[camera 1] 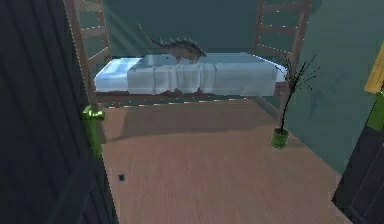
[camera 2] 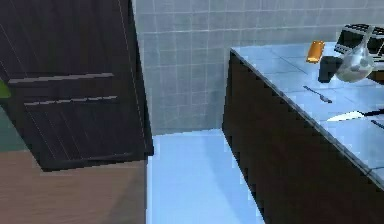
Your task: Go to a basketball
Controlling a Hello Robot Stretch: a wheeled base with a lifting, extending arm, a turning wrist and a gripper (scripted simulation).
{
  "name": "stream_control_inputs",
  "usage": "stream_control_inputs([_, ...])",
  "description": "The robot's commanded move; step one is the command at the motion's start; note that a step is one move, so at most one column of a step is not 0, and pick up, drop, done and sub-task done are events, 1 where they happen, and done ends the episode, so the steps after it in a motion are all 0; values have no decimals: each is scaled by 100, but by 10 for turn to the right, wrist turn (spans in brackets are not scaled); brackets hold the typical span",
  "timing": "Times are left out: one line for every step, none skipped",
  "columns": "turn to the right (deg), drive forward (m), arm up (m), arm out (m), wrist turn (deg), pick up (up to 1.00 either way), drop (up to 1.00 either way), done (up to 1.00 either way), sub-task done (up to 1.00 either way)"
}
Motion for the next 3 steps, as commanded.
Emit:
stream_control_inputs([0, 80, 0, 0, 0, 0, 0, 0, 0])
stream_control_inputs([-120, 0, 0, 0, 0, 0, 0, 0, 0])
stream_control_inputs([0, 10, 0, 0, 0, 0, 0, 0, 0])
